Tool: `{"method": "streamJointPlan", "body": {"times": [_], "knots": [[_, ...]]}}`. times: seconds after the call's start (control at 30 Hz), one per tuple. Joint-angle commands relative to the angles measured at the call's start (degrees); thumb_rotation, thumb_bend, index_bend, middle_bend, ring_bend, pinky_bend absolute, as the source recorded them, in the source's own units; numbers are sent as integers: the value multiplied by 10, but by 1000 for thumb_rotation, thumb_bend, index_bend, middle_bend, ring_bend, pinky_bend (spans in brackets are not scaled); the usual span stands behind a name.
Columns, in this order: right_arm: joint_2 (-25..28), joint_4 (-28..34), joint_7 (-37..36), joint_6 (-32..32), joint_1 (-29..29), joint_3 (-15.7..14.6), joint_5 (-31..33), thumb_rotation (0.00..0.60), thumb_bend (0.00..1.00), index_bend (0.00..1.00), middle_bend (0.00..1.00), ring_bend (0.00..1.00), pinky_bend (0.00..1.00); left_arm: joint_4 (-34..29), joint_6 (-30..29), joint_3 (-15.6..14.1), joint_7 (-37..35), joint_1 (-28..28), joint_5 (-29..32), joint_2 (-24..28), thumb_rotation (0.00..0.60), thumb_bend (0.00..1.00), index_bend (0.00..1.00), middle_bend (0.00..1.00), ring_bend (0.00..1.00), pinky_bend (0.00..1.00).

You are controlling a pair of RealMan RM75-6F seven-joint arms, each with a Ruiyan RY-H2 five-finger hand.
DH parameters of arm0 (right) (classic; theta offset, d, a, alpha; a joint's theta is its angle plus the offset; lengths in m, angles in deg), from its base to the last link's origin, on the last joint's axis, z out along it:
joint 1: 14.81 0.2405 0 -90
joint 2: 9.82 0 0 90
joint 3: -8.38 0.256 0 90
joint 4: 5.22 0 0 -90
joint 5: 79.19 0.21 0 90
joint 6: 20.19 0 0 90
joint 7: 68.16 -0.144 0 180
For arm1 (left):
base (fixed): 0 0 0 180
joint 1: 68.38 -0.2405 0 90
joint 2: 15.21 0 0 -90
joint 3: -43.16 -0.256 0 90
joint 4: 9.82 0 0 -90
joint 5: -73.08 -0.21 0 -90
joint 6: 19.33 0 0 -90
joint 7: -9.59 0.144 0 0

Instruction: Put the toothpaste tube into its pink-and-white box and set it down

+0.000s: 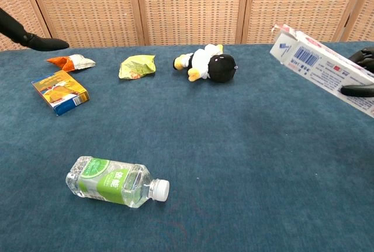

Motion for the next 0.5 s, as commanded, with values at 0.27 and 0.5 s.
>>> {"method": "streamJointPlan", "body": {"times": [0.27, 0.5], "knots": [[-25, -33, 129, -33, -44, -46, -11, 600, 38, 675, 569, 440, 495, 57, -29, -43, -78, -58, -82, -11, 600, 240, 205, 0, 0, 0], [-42, -59, 129, -16, -53, -50, 0, 600, 38, 676, 564, 440, 486, 74, -27, -36, -100, -71, -95, -7, 600, 239, 205, 0, 0, 0]]}}
